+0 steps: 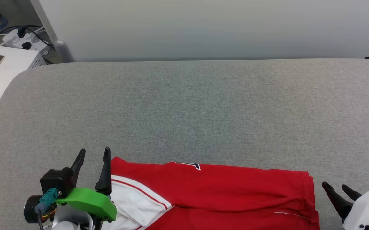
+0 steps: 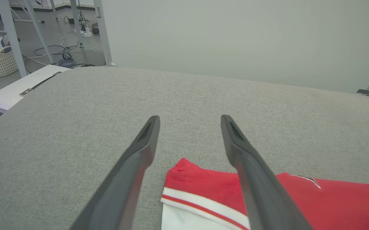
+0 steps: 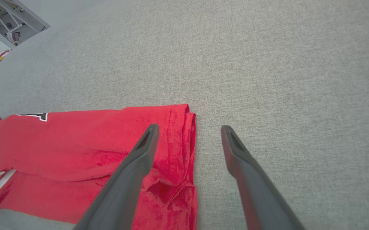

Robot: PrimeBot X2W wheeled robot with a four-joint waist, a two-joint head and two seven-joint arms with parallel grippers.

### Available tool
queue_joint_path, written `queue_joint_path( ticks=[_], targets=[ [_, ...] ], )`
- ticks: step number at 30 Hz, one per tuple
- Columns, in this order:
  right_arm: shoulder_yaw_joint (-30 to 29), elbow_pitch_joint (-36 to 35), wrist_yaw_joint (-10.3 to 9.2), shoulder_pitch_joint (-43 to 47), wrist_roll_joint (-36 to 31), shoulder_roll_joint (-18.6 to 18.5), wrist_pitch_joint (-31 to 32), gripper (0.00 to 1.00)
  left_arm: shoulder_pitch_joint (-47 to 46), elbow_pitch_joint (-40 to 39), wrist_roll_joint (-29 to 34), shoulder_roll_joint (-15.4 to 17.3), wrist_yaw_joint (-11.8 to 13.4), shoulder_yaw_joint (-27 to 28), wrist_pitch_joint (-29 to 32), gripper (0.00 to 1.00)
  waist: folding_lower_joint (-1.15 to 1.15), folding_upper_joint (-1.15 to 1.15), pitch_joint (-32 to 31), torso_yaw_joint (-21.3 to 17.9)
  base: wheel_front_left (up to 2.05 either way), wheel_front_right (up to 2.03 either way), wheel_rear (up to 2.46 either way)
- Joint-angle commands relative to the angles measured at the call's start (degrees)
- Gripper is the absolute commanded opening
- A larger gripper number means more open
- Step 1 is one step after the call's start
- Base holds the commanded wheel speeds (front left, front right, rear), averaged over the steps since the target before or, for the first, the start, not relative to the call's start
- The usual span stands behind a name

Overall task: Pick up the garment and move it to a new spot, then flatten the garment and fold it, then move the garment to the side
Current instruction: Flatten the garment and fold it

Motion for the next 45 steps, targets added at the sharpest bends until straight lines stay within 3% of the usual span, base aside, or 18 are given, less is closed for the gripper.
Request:
queue_joint_path(
  ticks=[1, 11, 22, 23, 24, 25, 26, 35, 45],
  targets=[
    [-0.38, 0.35, -0.01, -0.19, -0.24, -0.44, 1.56, 1.00, -1.25, -0.74, 1.90, -0.39, 0.76, -0.14, -1.01, 1.00, 0.00, 0.00, 0.23, 0.33, 0.00, 0.00, 0.00],
    [2.04, 4.29, -0.01, -1.60, 2.24, -1.25, 7.06, 1.00, -2.85, -6.36, 9.26, -2.15, 3.67, -1.34, -2.79, 1.00, 0.00, 0.00, 2.72, 3.02, 0.00, 0.00, 0.00],
    [6.60, 11.29, -0.01, -1.75, 5.89, 0.19, 13.77, 1.00, -2.66, -7.66, 10.51, -3.30, 4.83, -2.57, -2.71, 1.00, 0.00, 0.00, 4.82, 4.80, 0.00, 0.00, 0.00],
    [6.83, 11.68, -0.01, -1.75, 5.94, 0.36, 14.35, 0.85, -2.73, -7.64, 10.40, -3.42, 4.75, -2.65, -2.71, 1.00, 0.00, 0.00, 4.92, 4.90, 0.00, 0.00, 0.00],
    [6.78, 11.86, -0.01, -1.86, 6.32, 0.78, 14.51, 0.44, -2.79, -7.48, 10.19, -3.60, 4.65, -2.76, -2.60, 1.00, 0.00, 0.00, 4.98, 5.05, 0.00, 0.00, 0.00],
    [6.68, 11.91, -0.01, -1.98, 6.46, 1.00, 14.42, 0.10, -2.85, -7.16, 10.06, -3.62, 4.56, -2.82, -2.50, 1.00, 0.00, 0.00, 4.99, 5.11, 0.00, 0.00, 0.00],
    [6.66, 11.90, -0.01, -2.13, 6.36, 1.07, 14.24, 0.00, -2.99, -6.75, 9.94, -3.64, 4.42, -2.81, -2.51, 1.00, 0.00, 0.00, 4.97, 5.11, 0.00, 0.00, 0.00],
    [6.31, 7.76, -0.01, -4.33, 4.76, -0.35, 11.71, 0.00, -2.18, -5.30, 9.30, -3.11, 4.54, -2.77, -1.86, 1.00, 0.00, 0.00, 3.32, 4.20, 0.00, 0.00, 0.00],
    [-0.94, 8.19, -0.01, -7.59, 3.32, -3.74, 13.54, 0.00, -2.23, -5.73, 9.07, -1.98, 4.78, -2.43, -1.14, 1.00, 0.00, 0.00, 2.16, 2.38, 0.00, 0.00, 0.00]
  ],
)
